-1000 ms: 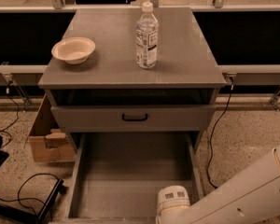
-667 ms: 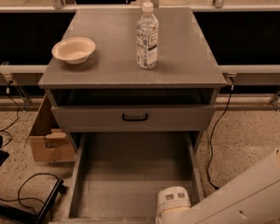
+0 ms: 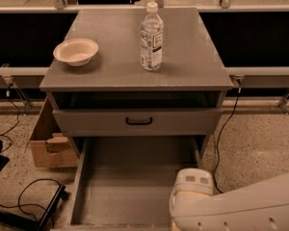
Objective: Open middle drawer
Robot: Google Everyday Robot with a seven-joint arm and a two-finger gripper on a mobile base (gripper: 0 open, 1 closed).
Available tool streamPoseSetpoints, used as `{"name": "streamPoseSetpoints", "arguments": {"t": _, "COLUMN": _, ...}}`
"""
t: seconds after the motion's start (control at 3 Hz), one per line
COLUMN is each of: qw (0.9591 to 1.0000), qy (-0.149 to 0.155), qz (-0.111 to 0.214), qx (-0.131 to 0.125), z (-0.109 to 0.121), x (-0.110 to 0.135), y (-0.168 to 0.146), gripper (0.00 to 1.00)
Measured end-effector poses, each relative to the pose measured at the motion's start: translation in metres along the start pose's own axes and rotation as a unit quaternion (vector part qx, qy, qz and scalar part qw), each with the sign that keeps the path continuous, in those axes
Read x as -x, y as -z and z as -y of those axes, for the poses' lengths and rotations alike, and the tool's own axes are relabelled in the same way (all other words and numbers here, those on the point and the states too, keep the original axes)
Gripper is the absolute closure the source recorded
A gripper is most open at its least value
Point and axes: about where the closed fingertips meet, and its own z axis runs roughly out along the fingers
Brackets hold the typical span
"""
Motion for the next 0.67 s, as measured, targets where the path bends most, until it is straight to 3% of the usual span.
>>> {"name": "streamPoseSetpoints", "arguments": {"t": 0.33, "qw": 0.9962, "qy": -0.065, "qz": -0.024, "qx": -0.052, "z": 0.063, "x": -0.031, "y": 0.061, "gripper": 0.00}}
{"name": "streamPoseSetpoints", "arguments": {"t": 0.67, "qw": 0.9854, "qy": -0.152, "qz": -0.057, "qx": -0.050, "z": 0.100, "x": -0.081, "y": 0.118, "gripper": 0.00}}
